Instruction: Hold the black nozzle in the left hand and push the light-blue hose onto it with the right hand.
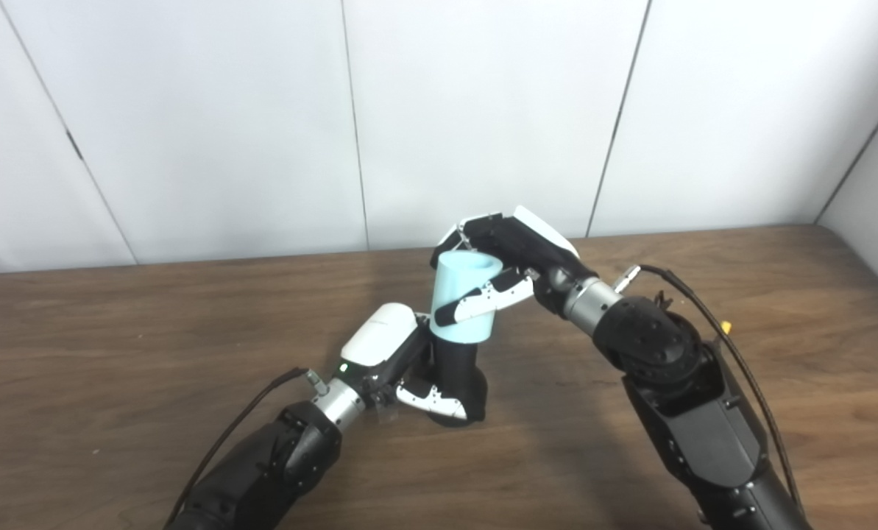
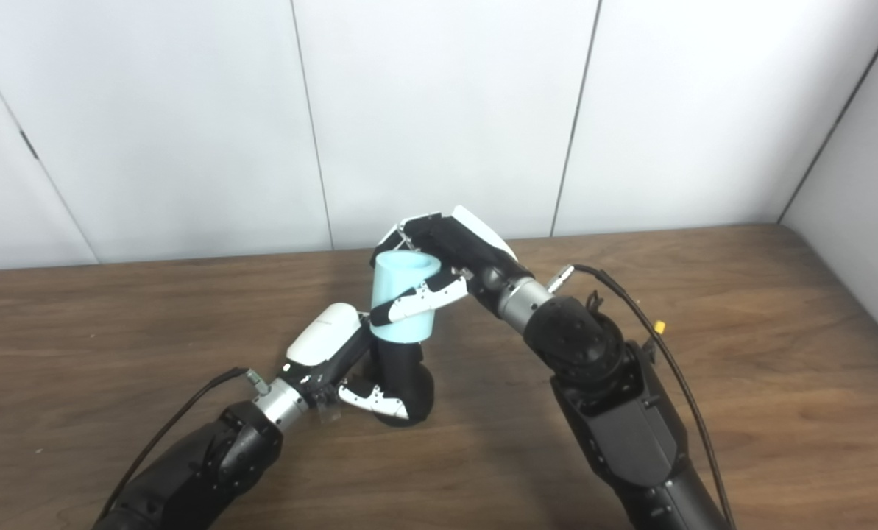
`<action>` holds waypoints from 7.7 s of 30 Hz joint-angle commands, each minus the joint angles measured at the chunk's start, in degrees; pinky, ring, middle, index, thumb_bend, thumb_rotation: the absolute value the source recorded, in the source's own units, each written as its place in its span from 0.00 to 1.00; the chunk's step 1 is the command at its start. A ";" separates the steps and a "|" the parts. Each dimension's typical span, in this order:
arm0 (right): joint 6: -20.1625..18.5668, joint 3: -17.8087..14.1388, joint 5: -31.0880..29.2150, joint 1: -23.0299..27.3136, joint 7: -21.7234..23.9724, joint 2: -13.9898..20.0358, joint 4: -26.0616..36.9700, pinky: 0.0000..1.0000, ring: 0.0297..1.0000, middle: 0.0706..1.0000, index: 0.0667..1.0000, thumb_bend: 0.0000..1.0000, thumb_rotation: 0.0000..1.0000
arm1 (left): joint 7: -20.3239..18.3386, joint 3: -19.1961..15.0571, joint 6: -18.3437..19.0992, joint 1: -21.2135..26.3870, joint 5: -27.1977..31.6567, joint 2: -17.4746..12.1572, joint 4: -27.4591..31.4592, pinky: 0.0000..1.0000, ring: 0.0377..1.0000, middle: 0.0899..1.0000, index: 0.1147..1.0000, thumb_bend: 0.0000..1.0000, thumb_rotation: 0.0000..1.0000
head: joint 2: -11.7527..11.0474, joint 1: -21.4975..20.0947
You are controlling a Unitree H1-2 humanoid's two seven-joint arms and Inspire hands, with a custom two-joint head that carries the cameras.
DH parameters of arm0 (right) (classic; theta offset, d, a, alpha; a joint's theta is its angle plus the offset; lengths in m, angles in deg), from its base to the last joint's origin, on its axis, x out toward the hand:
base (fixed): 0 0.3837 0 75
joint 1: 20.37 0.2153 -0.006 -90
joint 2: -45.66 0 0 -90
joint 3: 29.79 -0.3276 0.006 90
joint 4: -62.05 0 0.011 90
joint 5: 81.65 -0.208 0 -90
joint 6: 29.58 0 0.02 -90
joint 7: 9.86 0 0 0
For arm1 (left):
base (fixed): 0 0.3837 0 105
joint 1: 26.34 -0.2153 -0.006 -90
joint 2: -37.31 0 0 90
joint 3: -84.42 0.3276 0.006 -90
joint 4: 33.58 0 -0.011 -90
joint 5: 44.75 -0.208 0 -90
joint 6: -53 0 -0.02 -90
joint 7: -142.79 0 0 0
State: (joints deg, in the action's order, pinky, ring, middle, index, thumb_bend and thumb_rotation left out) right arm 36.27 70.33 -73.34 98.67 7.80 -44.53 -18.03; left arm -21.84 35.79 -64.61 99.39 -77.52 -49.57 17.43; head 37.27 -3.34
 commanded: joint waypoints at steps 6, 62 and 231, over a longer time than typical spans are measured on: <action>0.98 1.14 1.04 1.42 -0.59 -0.90 0.88 0.26 0.31 0.40 0.46 0.53 0.00 | -3.83 3.63 0.79 -9.61 -3.83 1.07 -4.43 0.36 0.40 0.42 0.43 0.50 0.00 | 0.74 0.37; 20.72 4.26 2.61 -11.89 -3.10 3.50 -3.64 0.30 0.30 0.38 0.48 0.53 0.00 | -9.31 -2.52 4.49 -11.82 -5.37 0.83 0.37 0.34 0.39 0.45 0.43 0.50 0.00 | 4.05 0.68; 37.12 13.52 29.84 -8.01 16.80 19.25 10.82 0.94 0.99 0.97 0.94 0.82 0.91 | -12.10 -5.26 3.74 -12.20 -5.71 0.42 0.47 0.35 0.40 0.44 0.43 0.50 0.00 | 6.34 1.31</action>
State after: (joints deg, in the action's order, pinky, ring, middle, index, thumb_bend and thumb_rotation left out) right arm 73.92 81.26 -43.65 93.37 19.38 -26.26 -6.03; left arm -29.22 28.07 -64.36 94.49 -80.66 -47.51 22.61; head 43.59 -2.02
